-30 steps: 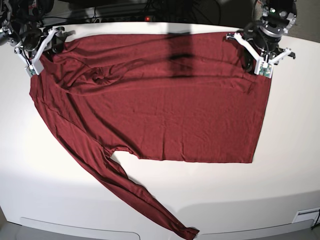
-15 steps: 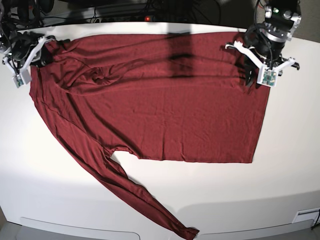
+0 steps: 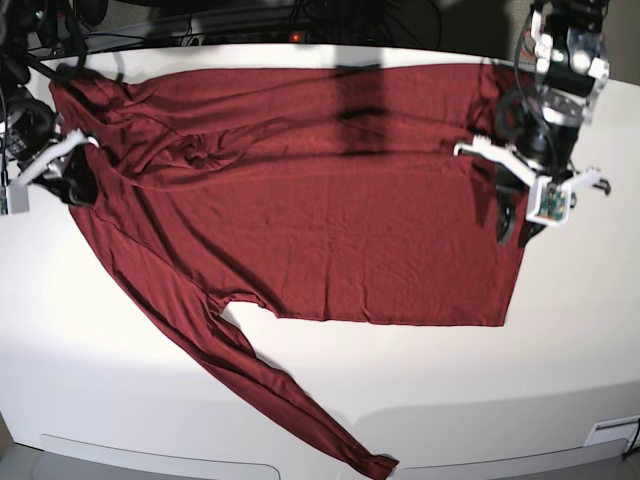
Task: Fold the T-shirt properly
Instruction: 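Open both grippers and move them out over the shirt body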
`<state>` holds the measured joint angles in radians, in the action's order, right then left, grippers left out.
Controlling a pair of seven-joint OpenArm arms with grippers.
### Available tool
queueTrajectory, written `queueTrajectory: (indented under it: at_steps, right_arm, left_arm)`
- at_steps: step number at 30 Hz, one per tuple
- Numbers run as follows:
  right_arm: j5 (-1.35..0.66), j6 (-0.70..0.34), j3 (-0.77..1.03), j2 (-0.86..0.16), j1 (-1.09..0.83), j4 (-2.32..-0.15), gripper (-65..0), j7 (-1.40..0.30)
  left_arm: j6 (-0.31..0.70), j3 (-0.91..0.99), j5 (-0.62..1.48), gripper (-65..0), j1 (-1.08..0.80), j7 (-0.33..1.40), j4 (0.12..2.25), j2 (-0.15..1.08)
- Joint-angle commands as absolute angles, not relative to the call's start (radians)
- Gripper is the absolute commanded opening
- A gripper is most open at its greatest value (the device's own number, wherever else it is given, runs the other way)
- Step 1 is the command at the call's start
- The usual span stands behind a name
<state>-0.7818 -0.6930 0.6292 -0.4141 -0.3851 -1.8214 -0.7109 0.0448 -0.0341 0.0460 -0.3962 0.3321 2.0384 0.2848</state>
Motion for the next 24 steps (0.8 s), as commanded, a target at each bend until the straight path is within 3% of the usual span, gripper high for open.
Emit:
queueTrajectory:
  at_steps: [1,9,12,14,16,19,24]
  right_arm:
    - [-0.796,-0.696,0.638,-0.410,-0.359,-1.837,-52.9,-0.689]
    - [-0.796,-0.696,0.638,-0.263,-0.215,-1.837,-52.9,-0.772]
    - [-0.797,-0.697,0.638,-0.243,-0.187,-1.837,-52.7,-0.824]
    - [-0.797,-0.697,0.638,-0.244,-0.180,-1.837,-46.2,-0.879]
    - [-0.797,-0.697,0.638,-0.244,-0.179,-1.837,-34.0,-0.921]
    - [-0.796,-0.697,0.638,-0.244,-0.180,-1.837,-17.1,-0.944]
    - [-0.797,-0.697,0.638,-0.244,-0.179,-1.837,-17.5,-0.942]
  left_arm:
    - [0.036,-0.032,0.042,-51.0,-0.364,0.329,2.060,0.291]
    - [0.037,-0.032,0.041,-50.2,-0.280,0.381,2.060,0.291]
    - [0.037,-0.032,0.041,-41.8,-0.280,0.382,2.060,0.291]
    - [0.037,-0.032,0.041,-32.3,-0.280,0.382,2.060,0.291]
    - [0.037,-0.032,0.041,-21.8,-0.280,0.382,2.060,0.291]
    - [0.037,-0.032,0.045,-19.5,-0.281,0.382,2.060,0.291]
    - [0.037,-0.032,0.044,-19.5,-0.280,0.367,2.060,0.291]
